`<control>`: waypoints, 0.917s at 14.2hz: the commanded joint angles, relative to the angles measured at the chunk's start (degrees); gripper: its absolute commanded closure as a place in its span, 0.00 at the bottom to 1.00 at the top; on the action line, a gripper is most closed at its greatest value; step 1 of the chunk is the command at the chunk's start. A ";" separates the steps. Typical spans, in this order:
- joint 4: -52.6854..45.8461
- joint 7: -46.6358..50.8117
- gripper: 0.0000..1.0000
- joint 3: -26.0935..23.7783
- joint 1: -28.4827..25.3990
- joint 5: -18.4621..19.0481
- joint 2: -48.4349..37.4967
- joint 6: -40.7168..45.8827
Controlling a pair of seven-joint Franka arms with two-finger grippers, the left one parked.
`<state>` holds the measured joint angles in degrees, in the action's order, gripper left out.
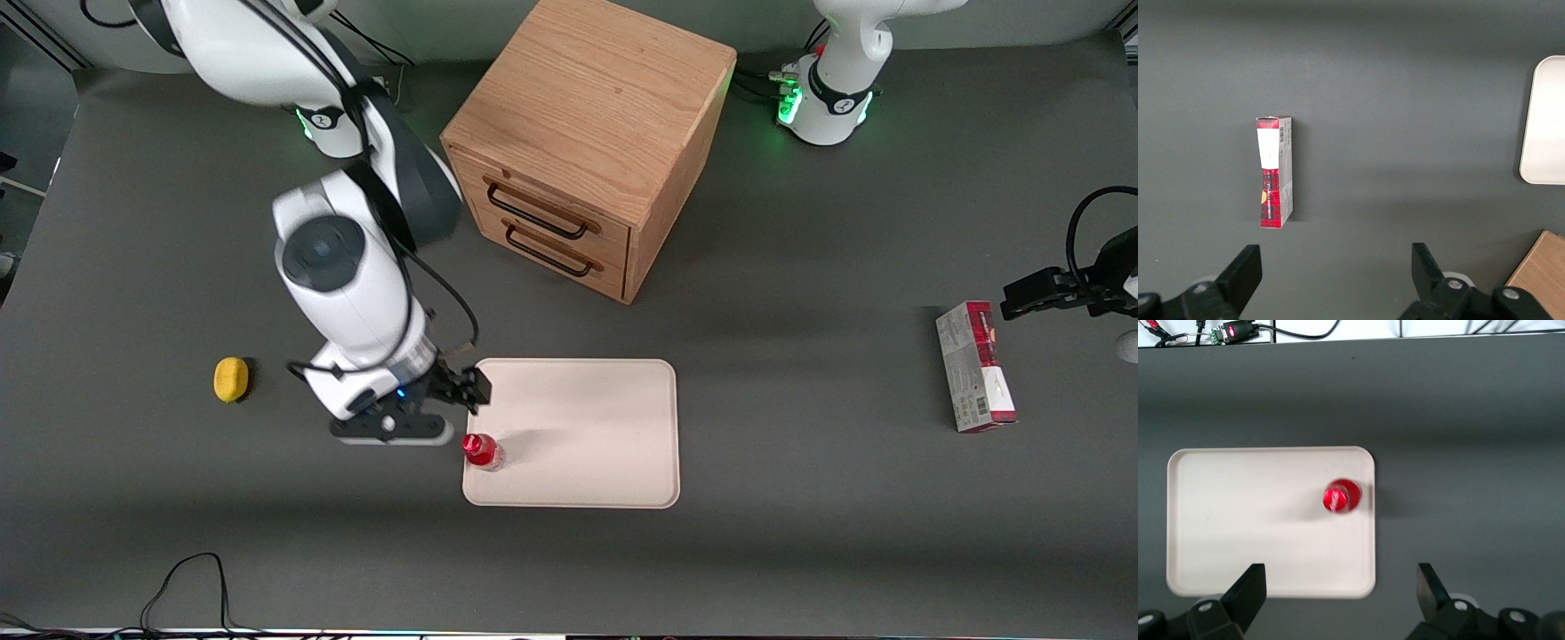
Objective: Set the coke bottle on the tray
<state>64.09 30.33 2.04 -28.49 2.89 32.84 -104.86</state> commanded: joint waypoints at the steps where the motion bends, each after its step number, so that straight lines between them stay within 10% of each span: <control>1: 2.09 -1.32 0.00 0.68 0.45 0.10 -5.83 6.57; 13: 28.45 -31.54 0.00 0.86 20.74 -1.92 -31.07 8.44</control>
<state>85.34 2.39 3.30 -9.34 2.05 6.56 -93.75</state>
